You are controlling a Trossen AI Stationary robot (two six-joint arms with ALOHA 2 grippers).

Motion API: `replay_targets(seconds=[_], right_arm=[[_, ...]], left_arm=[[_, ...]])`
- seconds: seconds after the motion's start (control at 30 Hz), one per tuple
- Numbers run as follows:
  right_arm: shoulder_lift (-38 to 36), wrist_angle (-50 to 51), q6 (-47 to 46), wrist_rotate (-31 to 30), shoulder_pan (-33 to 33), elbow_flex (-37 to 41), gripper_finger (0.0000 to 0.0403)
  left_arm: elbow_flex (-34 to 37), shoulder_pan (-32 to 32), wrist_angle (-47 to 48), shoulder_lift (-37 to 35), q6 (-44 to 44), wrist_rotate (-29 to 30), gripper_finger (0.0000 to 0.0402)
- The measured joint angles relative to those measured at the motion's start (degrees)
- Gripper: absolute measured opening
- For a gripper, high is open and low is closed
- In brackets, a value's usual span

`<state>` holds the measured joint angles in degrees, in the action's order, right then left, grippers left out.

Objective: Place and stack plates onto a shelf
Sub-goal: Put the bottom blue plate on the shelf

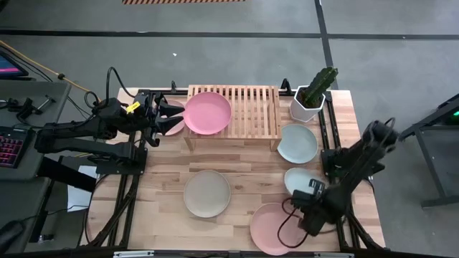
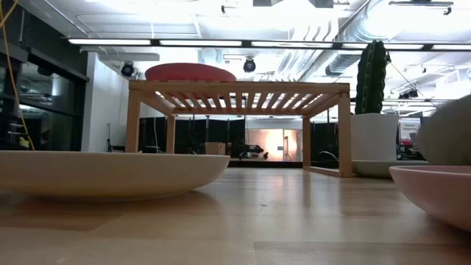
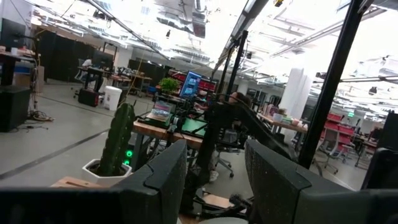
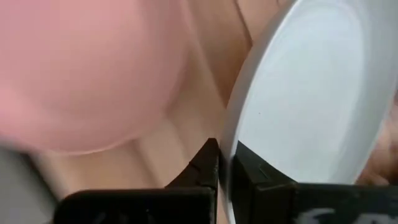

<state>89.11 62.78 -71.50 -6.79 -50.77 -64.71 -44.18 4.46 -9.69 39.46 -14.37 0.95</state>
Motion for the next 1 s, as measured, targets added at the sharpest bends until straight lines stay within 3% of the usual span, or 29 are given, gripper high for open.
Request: replay_targets(seconds=[0.27, 0.5, 0.63, 0.77, 1.0], right_arm=[[-17.40, -19.93, 9.92, 2.26, 6.25, -0.85, 0.0000], [-17.59, -24.33, 33.17, -2.62, 17.55, -15.32, 0.0000], [-15.68, -20.27, 49.66, -7.78, 25.11, -25.07, 0.0000], [-13.31, -8.66, 61.94, -12.80, 32.89, -32.28, 0.0000], [-6.01, 4.01, 77.47, -16.65, 45.35, -33.81, 0.0000]], left_arm=[[0.00, -0.01, 0.00, 0.00, 0.00, 1.75, 0.0152], [0.00, -0.01, 0.02, 0.00, -0.43, 1.93, 0.0152], [0.00, 0.01, 0.00, 0.00, -1.92, 1.38, 0.0152], [0.00, -0.01, -0.02, 0.00, -4.05, -0.22, 0.0152], [0.00, -0.01, -0.01, 0.00, -5.09, -3.63, 0.0152]])
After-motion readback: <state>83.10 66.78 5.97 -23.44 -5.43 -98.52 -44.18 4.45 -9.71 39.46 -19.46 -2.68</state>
